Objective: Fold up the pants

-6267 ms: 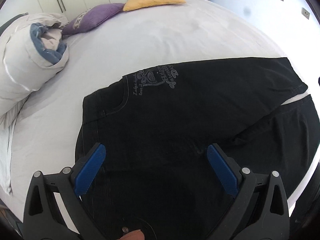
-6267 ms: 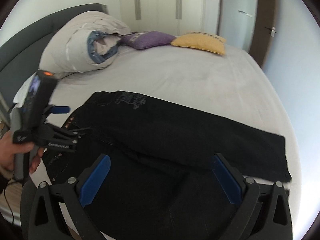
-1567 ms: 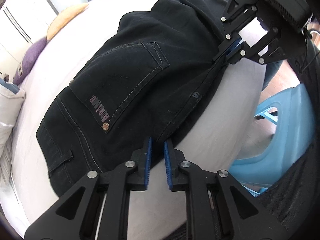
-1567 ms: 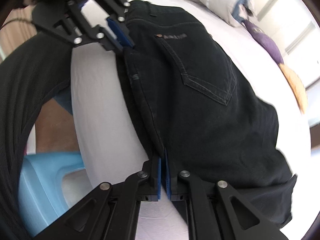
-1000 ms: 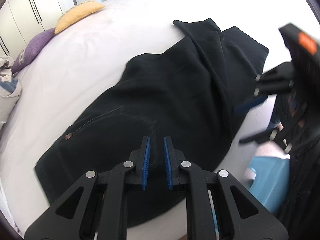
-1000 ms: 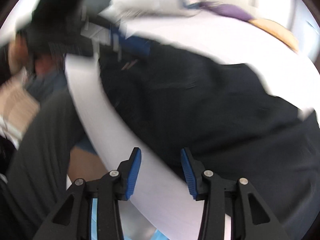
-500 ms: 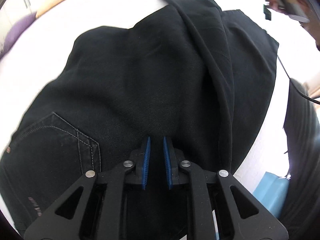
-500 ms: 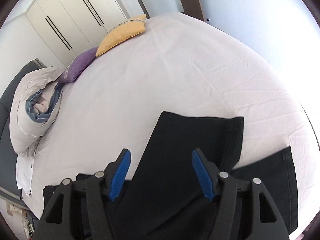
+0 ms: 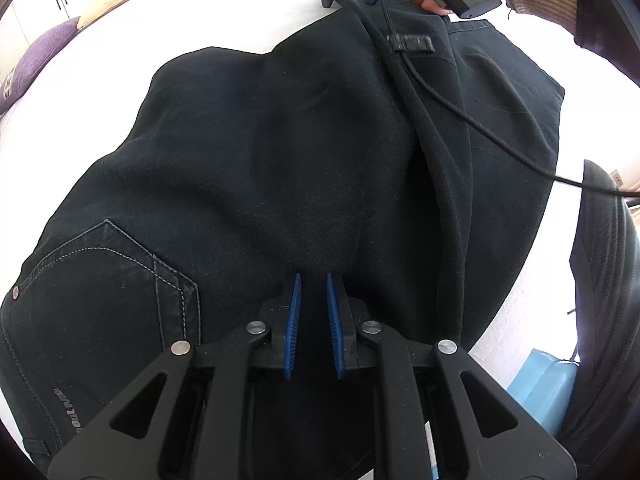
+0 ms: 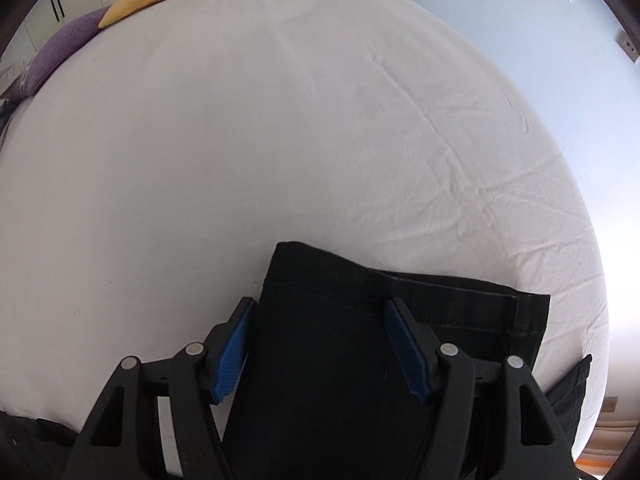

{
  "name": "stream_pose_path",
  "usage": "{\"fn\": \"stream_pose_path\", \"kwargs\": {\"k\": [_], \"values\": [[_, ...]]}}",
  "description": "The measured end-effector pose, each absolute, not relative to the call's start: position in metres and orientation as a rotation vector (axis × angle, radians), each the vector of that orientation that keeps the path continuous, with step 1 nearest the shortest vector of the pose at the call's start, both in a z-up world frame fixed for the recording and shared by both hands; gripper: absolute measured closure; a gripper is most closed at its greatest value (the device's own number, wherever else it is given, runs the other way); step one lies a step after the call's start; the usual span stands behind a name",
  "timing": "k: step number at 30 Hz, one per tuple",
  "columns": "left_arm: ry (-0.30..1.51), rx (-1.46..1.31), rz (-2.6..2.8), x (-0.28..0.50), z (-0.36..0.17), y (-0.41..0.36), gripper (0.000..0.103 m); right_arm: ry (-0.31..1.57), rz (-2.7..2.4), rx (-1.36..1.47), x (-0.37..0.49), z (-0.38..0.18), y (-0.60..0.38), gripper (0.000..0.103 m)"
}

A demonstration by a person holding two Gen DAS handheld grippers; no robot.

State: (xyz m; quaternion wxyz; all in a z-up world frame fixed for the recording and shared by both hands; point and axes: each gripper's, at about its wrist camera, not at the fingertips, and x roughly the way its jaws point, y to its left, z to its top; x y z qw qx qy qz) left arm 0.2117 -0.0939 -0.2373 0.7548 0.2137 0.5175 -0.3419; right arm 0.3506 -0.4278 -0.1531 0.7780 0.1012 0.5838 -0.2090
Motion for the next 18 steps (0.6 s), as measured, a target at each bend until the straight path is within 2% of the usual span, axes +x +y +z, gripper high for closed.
{"fn": "stream_pose_path", "kwargs": {"k": [2,3,5,7,14,18], "values": [[1.127,0.465,-0.741,0.210,-0.241,-0.098,0.090,1.246,-0.415,0.244,0.345,-0.148,-0.437,0.074],[1.128,0.462,-0.738,0.210,-0.241,-0.100,0.090,1.243,-0.400,0.260,0.340,-0.146,-0.443,0.077],[1.131,0.458,-0.732,0.209,-0.242,-0.103,0.090,1.213,-0.362,0.292,0.329,-0.139,-0.453,0.091],[1.137,0.454,-0.725,0.209,-0.243,-0.104,0.090,1.149,-0.331,0.323,0.308,-0.124,-0.464,0.098],[1.149,0.450,-0.706,0.210,-0.241,-0.104,0.090,0.834,-0.364,0.424,0.176,-0.058,-0.502,0.098],[1.167,0.443,-0.671,0.214,-0.239,-0.107,0.090,0.724,-0.472,0.559,0.067,-0.061,-0.531,0.098]]}}
